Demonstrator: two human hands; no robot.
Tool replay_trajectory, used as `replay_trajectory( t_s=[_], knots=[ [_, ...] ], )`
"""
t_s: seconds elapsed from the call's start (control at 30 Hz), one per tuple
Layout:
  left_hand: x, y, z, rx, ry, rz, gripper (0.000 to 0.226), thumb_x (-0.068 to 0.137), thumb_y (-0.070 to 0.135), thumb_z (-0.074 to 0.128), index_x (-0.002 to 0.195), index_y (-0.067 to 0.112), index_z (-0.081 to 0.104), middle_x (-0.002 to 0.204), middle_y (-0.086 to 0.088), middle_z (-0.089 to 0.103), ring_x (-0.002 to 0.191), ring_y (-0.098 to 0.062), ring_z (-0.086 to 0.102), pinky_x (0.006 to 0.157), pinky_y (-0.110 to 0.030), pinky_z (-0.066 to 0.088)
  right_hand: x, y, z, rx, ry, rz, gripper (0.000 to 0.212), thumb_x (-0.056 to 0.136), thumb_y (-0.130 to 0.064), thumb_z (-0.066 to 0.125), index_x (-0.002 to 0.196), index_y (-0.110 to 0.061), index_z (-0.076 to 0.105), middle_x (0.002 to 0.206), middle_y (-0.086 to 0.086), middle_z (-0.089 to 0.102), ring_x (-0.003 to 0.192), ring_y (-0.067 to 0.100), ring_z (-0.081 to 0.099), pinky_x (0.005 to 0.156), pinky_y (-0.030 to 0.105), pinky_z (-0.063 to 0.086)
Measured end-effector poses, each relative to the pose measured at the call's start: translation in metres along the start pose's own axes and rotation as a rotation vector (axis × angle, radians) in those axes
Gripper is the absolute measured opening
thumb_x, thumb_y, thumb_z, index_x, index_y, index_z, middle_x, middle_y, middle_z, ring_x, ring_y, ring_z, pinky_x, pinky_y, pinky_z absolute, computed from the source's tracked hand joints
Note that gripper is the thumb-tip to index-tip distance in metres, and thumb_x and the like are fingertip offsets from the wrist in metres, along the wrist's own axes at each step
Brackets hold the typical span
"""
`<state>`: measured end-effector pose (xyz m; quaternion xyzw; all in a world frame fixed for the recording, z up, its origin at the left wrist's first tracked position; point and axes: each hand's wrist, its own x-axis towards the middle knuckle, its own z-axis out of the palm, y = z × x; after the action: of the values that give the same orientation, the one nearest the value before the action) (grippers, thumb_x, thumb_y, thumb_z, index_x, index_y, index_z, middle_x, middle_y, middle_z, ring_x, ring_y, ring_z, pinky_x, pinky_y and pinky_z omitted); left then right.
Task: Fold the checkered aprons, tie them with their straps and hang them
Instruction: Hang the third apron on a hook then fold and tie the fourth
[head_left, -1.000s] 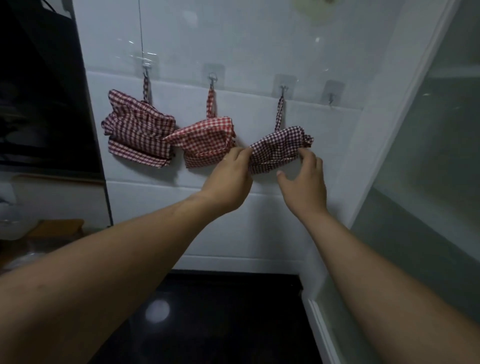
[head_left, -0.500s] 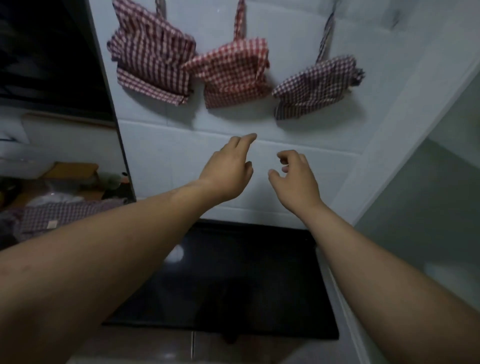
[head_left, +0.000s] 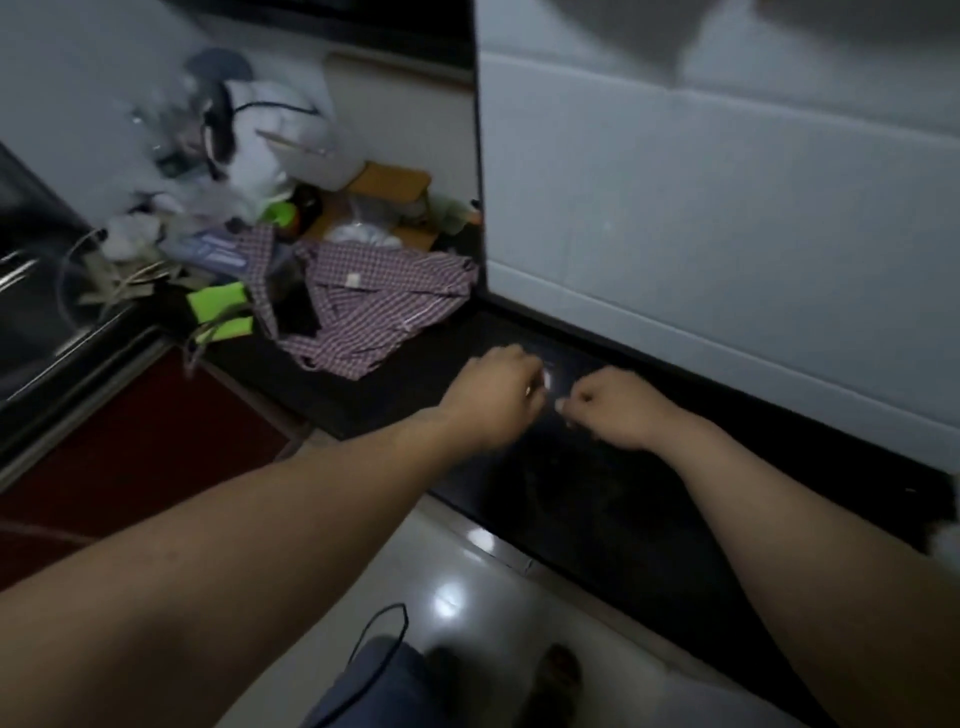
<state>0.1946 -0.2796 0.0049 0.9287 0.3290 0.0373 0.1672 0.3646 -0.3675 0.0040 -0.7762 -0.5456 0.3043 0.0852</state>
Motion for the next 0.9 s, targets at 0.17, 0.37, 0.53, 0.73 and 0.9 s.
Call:
replay_trajectory(
  t_s=[0.17,0.37,0.53,0.73,0.9],
  knots=[
    [-0.014,-0.091,0.007,0.03,-0.005,-0.074,0.024,0.099,0.042,0.054,0.097,0.021,0.066,0.106,-0.005,0.063,0.105,-0.03,0.06,0.086,-0.041,0.047,0.049,-0.006,0.02,-0.134,-0.2,-0.034,0.033,0.097,-0.044,0.064,0.075,-0.022,0.075,0.076,-0.007,0.075,0.075,0.007,0.07,0.081,0.028,0.057],
    [0.012,-0.21,-0.006,-0.18,0.038,-0.203,0.026,0.093,0.034,0.058,0.114,0.019,0.062,0.115,-0.007,0.062,0.109,-0.028,0.059,0.095,-0.042,0.051,0.136,-0.074,0.041,-0.195,-0.115,-0.088,0.014,0.096,-0.034,0.066,0.101,-0.023,0.073,0.107,0.0,0.075,0.103,0.02,0.068,0.092,0.032,0.052],
    [0.038,-0.32,-0.024,-0.241,0.055,-0.254,0.027,0.099,0.034,0.056,0.116,0.014,0.057,0.117,-0.013,0.055,0.105,-0.034,0.056,0.086,-0.042,0.05,0.234,-0.16,0.064,-0.303,-0.111,-0.101,0.028,0.103,-0.037,0.053,0.115,-0.021,0.072,0.125,0.007,0.069,0.115,0.031,0.064,0.098,0.042,0.051],
    [0.082,-0.411,-0.03,-0.363,-0.124,-0.286,0.067,0.097,0.058,0.035,0.155,0.026,0.045,0.156,-0.004,0.045,0.138,-0.029,0.045,0.115,-0.048,0.042,0.334,-0.226,0.063,-0.284,0.187,-0.089,0.04,0.102,-0.038,0.051,0.131,-0.015,0.065,0.133,0.012,0.064,0.118,0.034,0.063,0.099,0.044,0.052],
    [0.106,-0.437,-0.001,-0.497,-0.332,-0.301,0.066,0.104,0.057,0.043,0.162,0.027,0.03,0.165,-0.004,0.029,0.151,-0.027,0.027,0.128,-0.042,0.021,0.385,-0.224,0.075,-0.425,0.061,0.118,0.082,0.086,-0.07,0.055,0.154,-0.029,0.035,0.153,0.011,0.048,0.134,0.036,0.051,0.11,0.054,0.043]
  ],
)
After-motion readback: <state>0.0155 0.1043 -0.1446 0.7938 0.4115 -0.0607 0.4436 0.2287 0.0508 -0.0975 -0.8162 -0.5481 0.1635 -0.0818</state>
